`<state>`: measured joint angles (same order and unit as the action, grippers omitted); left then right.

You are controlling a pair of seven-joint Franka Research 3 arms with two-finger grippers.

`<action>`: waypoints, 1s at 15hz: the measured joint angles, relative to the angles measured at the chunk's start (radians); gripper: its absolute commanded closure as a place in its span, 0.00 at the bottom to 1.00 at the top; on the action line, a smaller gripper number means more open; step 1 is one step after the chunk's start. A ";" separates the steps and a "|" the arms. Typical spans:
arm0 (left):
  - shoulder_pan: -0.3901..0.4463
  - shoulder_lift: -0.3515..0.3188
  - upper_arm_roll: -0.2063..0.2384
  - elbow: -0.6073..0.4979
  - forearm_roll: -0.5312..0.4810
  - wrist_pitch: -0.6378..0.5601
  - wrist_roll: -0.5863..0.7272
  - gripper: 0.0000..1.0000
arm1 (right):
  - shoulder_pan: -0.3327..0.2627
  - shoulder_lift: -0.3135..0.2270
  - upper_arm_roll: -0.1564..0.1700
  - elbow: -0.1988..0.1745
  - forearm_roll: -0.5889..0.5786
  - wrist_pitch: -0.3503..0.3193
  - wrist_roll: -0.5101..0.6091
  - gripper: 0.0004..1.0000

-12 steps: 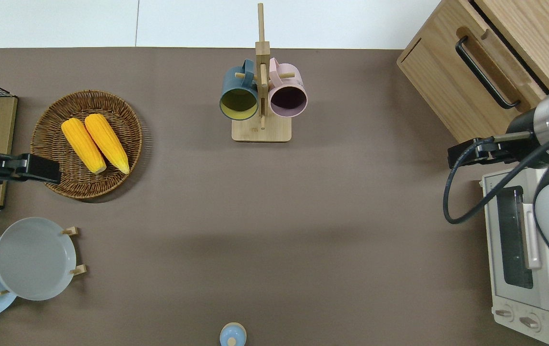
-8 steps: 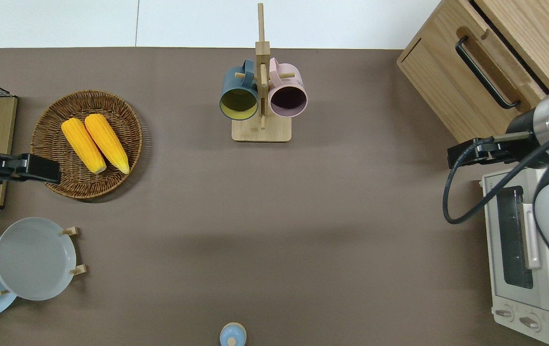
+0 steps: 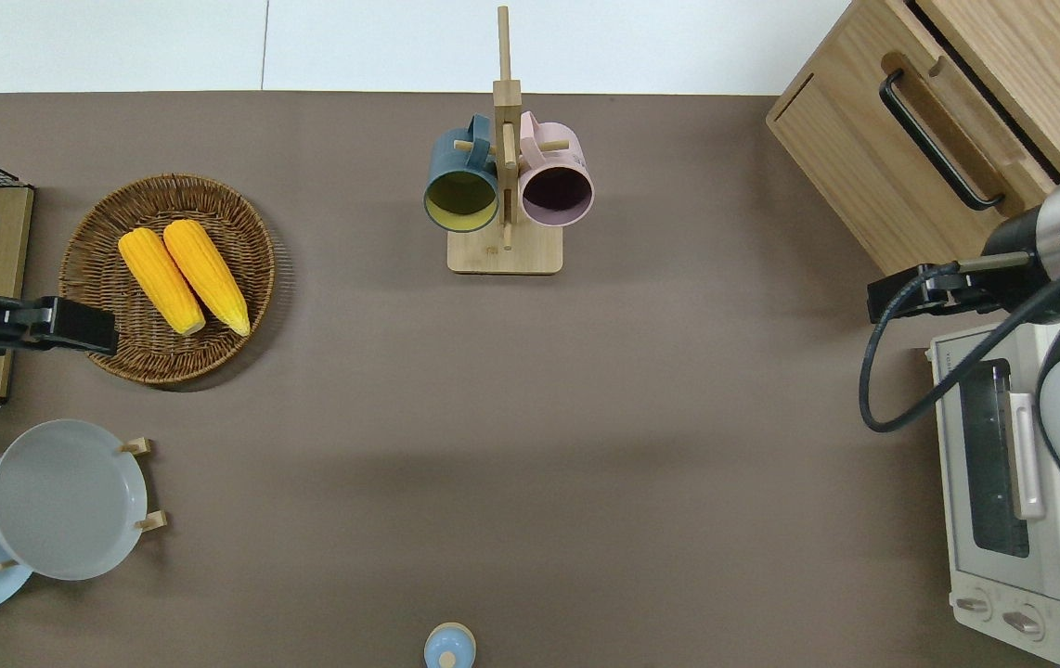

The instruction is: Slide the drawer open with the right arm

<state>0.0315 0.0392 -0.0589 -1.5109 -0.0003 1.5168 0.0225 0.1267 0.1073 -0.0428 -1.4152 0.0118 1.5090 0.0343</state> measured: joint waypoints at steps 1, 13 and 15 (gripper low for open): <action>0.000 0.000 0.000 0.000 0.000 0.000 0.000 0.01 | 0.000 0.000 0.000 0.000 0.000 0.000 0.000 0.01; 0.000 0.000 0.000 0.000 0.000 0.000 0.000 0.01 | 0.075 0.009 0.015 0.005 -0.246 0.003 0.073 0.01; 0.000 0.000 0.000 0.000 0.000 0.000 0.000 0.01 | 0.157 0.012 0.018 0.004 -0.368 0.003 0.138 0.01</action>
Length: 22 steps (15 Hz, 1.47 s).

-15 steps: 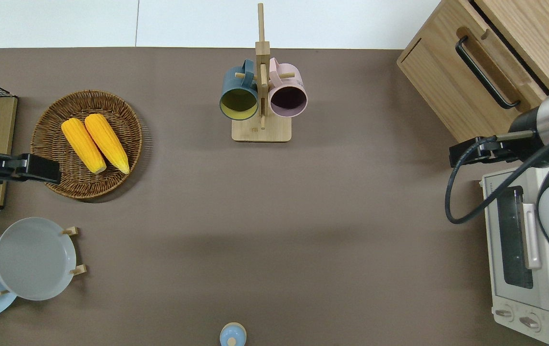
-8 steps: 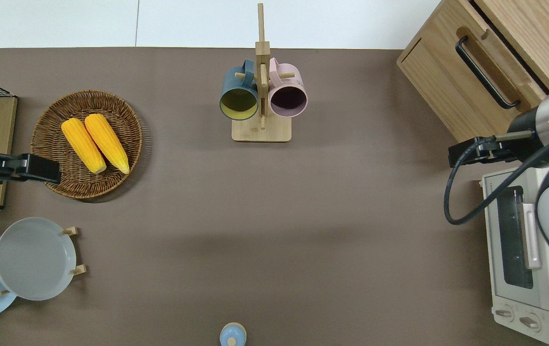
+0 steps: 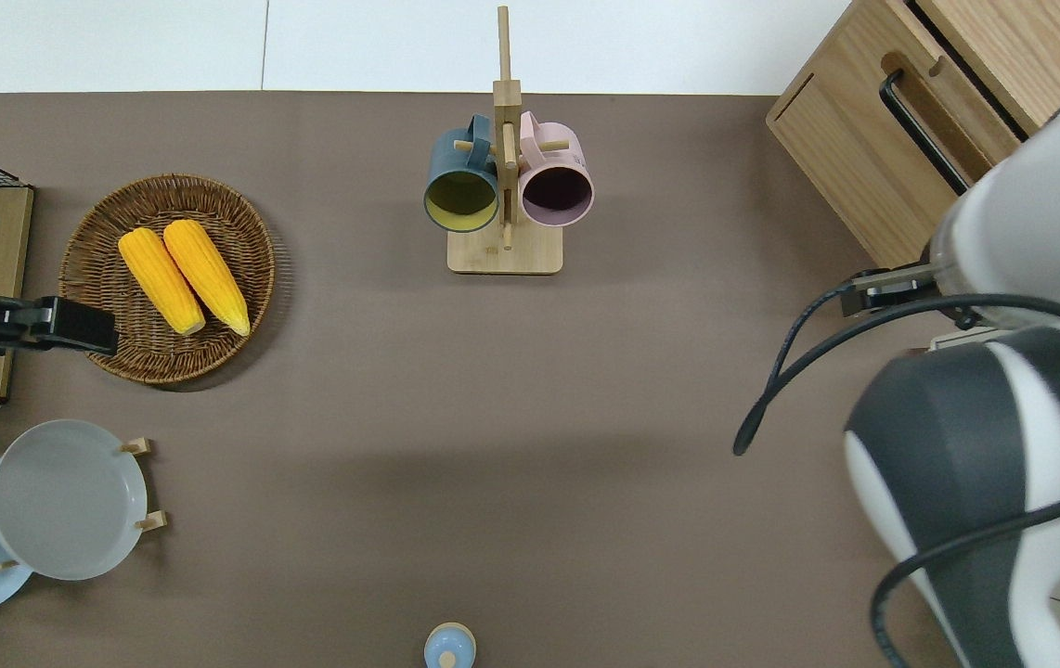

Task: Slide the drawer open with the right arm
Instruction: 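Move the right gripper up toward the black drawer handle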

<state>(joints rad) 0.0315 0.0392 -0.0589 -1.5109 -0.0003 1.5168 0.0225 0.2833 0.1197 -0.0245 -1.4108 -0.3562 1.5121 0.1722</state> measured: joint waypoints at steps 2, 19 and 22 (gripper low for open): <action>0.000 0.000 0.000 0.000 0.000 0.000 0.000 0.01 | 0.065 0.020 0.002 -0.002 -0.100 -0.001 0.044 0.01; 0.000 0.000 0.000 0.000 0.000 0.000 0.000 0.01 | 0.268 0.234 -0.006 -0.244 -0.920 0.051 0.300 0.01; 0.000 0.000 0.000 0.000 0.000 0.000 0.000 0.01 | 0.214 0.258 -0.010 -0.246 -0.978 0.150 0.300 0.02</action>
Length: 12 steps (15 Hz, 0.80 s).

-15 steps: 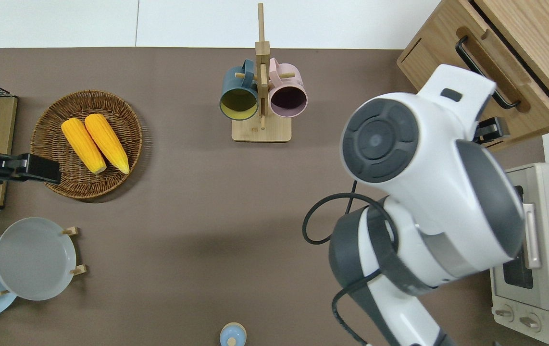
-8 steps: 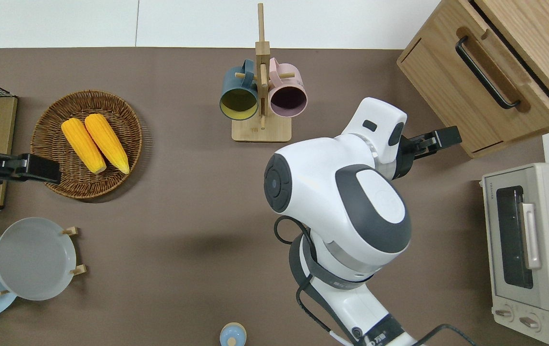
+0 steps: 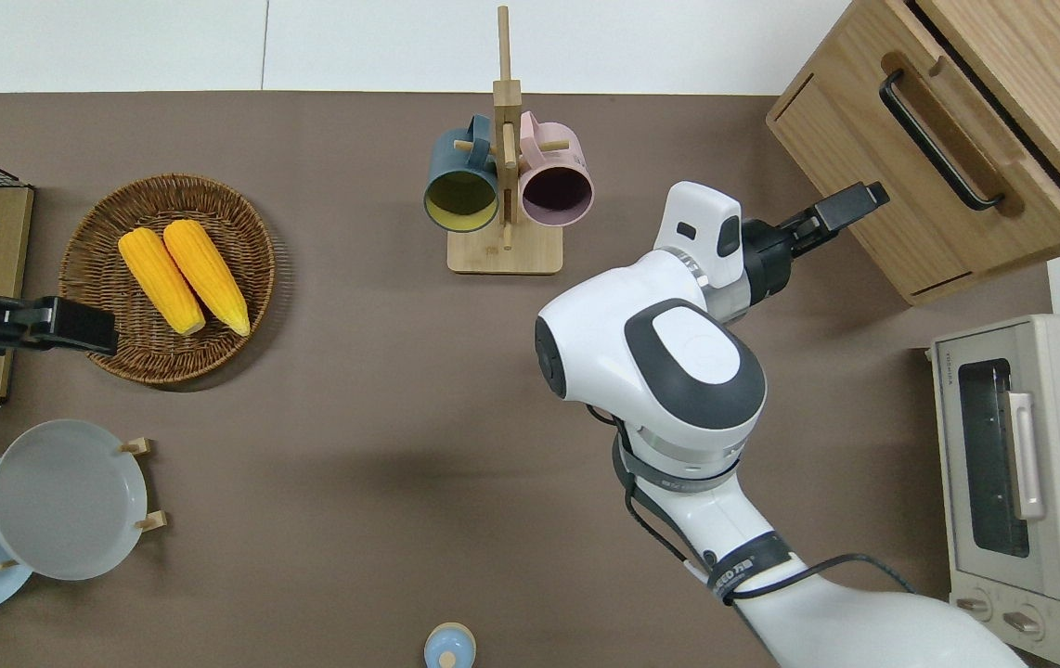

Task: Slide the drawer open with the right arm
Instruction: 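Move the right gripper up toward the black drawer handle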

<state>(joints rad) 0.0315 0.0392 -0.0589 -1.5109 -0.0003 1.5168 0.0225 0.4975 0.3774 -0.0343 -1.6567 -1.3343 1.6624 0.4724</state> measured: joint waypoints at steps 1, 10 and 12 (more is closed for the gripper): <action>0.000 0.000 0.000 0.000 0.000 0.000 0.000 0.01 | -0.025 0.005 -0.001 0.000 -0.012 0.038 0.000 0.02; 0.000 0.000 0.000 0.000 0.000 0.000 0.000 0.01 | -0.103 0.080 -0.001 -0.006 -0.219 0.086 0.002 0.02; 0.000 0.000 0.000 0.000 0.000 0.000 0.000 0.01 | -0.131 0.089 -0.001 -0.006 -0.267 0.094 0.005 0.02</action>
<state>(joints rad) 0.0315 0.0392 -0.0589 -1.5109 -0.0003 1.5168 0.0225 0.3665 0.4668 -0.0351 -1.6629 -1.6009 1.7560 0.4770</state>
